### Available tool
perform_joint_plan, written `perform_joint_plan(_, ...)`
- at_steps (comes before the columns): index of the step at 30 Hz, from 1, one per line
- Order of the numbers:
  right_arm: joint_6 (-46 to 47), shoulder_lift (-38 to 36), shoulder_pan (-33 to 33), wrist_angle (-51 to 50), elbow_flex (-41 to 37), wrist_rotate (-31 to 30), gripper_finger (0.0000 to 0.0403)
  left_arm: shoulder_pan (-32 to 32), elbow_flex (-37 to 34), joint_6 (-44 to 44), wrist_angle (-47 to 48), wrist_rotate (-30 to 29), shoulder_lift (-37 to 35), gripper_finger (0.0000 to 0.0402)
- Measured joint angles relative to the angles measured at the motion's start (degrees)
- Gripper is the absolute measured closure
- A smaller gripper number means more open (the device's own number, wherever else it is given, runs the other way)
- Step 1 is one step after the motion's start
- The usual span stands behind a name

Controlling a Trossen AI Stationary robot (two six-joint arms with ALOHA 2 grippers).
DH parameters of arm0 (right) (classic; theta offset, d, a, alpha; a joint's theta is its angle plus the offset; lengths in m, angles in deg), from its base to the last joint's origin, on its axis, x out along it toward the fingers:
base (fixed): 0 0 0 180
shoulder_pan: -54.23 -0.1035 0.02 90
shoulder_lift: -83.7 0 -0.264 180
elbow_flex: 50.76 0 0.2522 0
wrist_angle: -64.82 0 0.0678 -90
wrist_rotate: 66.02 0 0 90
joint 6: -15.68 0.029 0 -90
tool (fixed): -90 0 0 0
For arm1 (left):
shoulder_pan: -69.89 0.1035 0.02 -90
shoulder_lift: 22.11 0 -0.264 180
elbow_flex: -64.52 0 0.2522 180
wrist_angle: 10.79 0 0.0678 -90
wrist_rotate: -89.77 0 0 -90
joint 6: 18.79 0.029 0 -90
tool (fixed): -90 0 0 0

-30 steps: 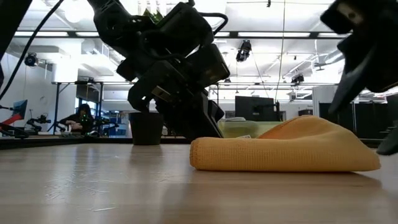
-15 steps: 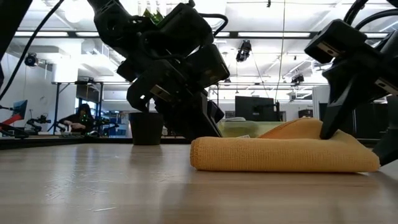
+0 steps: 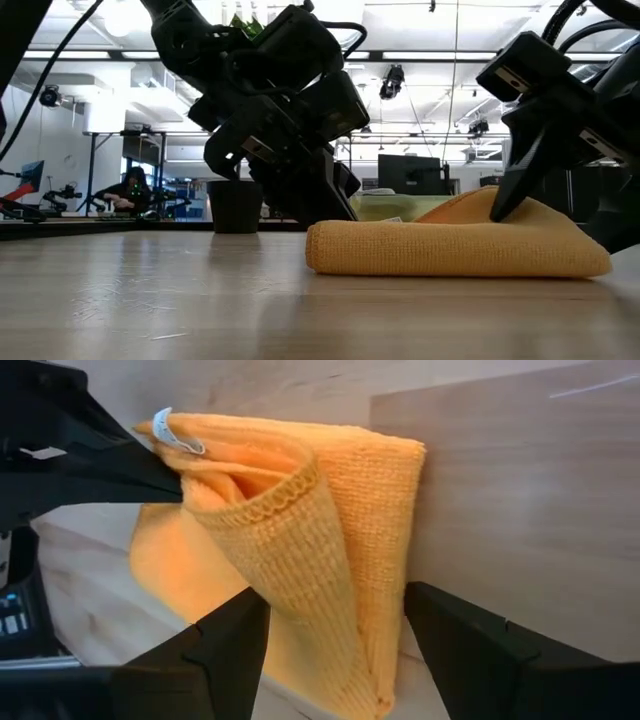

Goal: Fold microfiber towels
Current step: Put the folded orange microfiber towel into the yellow bin

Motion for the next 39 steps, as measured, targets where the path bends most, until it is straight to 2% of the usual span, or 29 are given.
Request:
perform_joint_plan(6, -0.69, 0.8, 0.07, 1.45, 0.0, -0.37, 0.0167, 0.0, 0.0, -0.02, 0.0, 0.01, 0.0, 0.0402)
perform_joint_plan(10, -3.4, 0.93, 0.07, 2.31, -0.09, -0.22, 0.0184, 0.0, 0.02, -0.04, 0.0, 0.0, 0.0, 0.0402)
perform_joint_plan(19, -6.13, 1.28, -0.02, 3.08, -0.39, -0.4, 0.0275, 0.0, 0.02, -0.15, -0.02, 0.02, 0.0, 0.0402)
perform_joint_plan(27, -12.75, 1.32, -0.02, 4.41, -0.59, -0.37, 0.0348, 0.04, 0.19, -0.2, 0.41, -1.16, -0.76, 0.0402)
perform_joint_plan(32, -14.9, 1.04, 0.0, 5.61, -0.62, -0.43, 0.0386, 0.9, 1.33, -0.17, 0.51, -5.29, -7.49, 0.0402)
perform_joint_plan(39, -25.29, -4.9, 0.92, 4.37, -0.85, 0.79, 0.0392, 3.51, 2.14, 0.39, -0.3, -7.92, -21.22, 0.0401)
